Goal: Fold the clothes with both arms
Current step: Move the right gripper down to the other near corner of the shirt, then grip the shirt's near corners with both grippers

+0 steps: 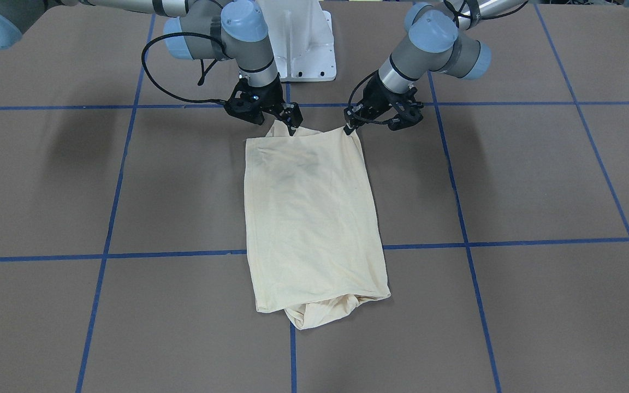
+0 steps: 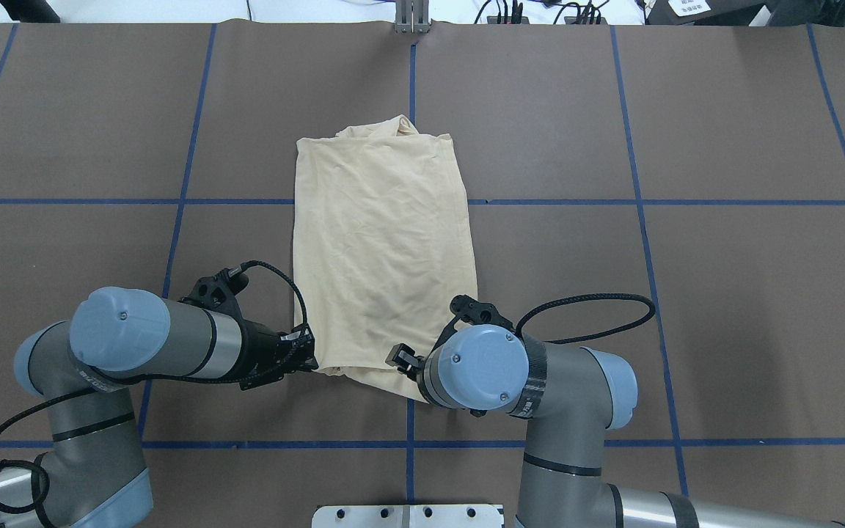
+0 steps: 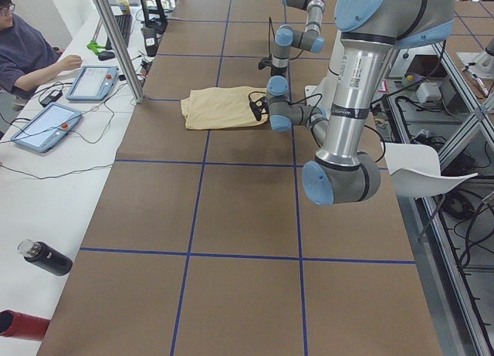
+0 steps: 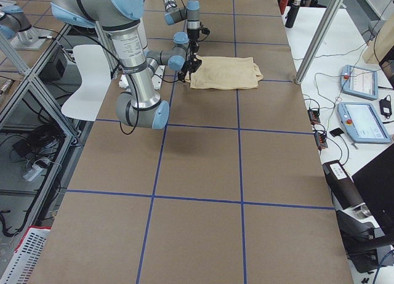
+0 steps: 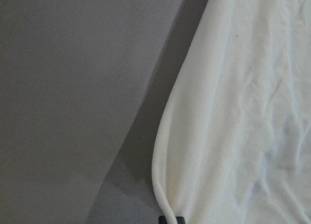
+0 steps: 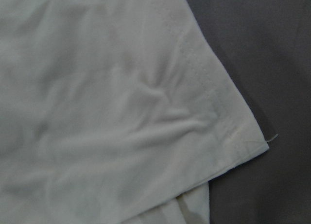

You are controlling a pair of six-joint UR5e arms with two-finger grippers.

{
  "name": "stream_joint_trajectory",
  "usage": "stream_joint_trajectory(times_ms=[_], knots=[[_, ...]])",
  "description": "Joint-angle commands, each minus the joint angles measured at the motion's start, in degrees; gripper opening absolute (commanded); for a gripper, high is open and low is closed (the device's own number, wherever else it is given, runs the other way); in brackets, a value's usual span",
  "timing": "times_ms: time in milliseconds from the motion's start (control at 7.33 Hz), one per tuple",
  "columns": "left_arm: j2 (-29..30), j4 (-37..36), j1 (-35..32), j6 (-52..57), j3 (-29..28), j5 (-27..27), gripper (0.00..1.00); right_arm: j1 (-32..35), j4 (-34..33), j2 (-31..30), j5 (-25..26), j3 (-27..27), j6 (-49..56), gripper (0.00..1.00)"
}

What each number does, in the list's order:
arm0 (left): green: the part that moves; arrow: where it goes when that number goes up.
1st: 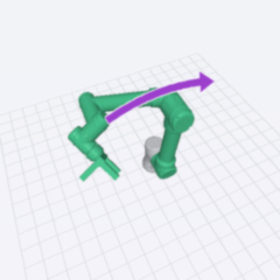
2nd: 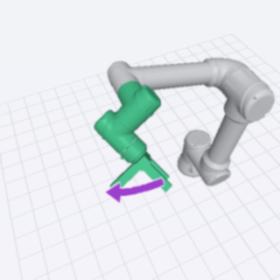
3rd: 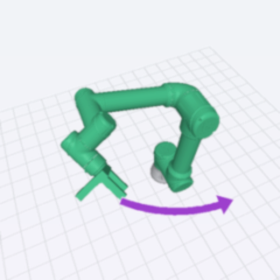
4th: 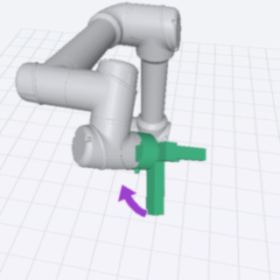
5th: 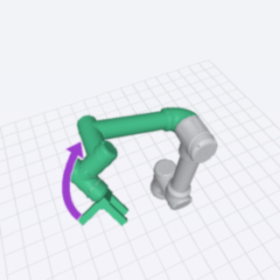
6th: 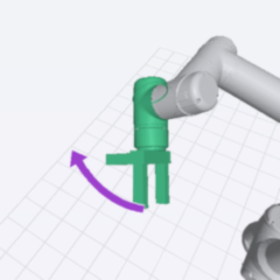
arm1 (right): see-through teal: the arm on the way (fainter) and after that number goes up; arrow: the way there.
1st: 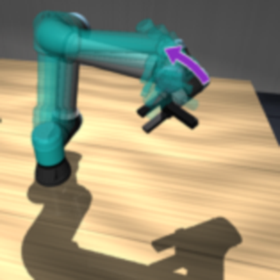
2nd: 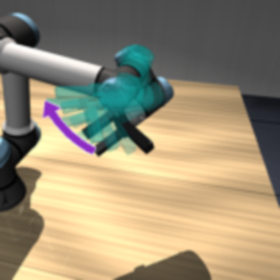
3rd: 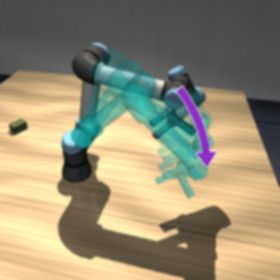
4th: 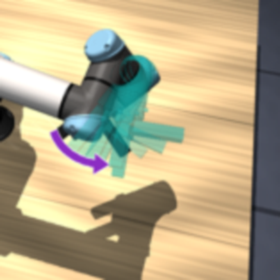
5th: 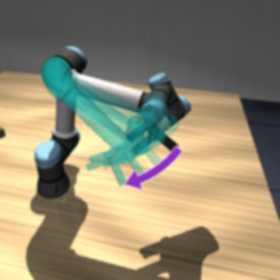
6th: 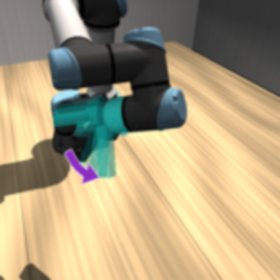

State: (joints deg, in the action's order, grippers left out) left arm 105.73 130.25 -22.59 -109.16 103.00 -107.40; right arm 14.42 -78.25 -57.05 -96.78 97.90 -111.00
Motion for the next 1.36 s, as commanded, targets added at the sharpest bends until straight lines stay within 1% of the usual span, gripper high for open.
stream_joint_trajectory(times_ms=[0,409,545,955,1227], knots=[[0.0,0.0,0.0,0.0,0.01,0.0,0.0,-0.09,0.03,0.1,0.01,-0.43,-0.01,0.8],[0.0,0.0,0.0,0.0,0.01,0.0,0.0,-0.1,0.03,0.19,0.01,-0.43,0.08,0.54],[-0.09,0.0,0.0,0.0,-0.08,0.0,0.0,0.17,0.03,0.36,-0.07,-0.43,0.17,0.43],[0.0,0.0,0.09,0.0,-0.25,0.0,0.0,0.78,-0.06,0.62,-0.34,-0.43,0.17,0.33],[0.0,0.0,0.09,0.0,-0.26,0.09,0.0,0.78,0.03,0.62,-0.25,-0.43,-0.01,0.29]])
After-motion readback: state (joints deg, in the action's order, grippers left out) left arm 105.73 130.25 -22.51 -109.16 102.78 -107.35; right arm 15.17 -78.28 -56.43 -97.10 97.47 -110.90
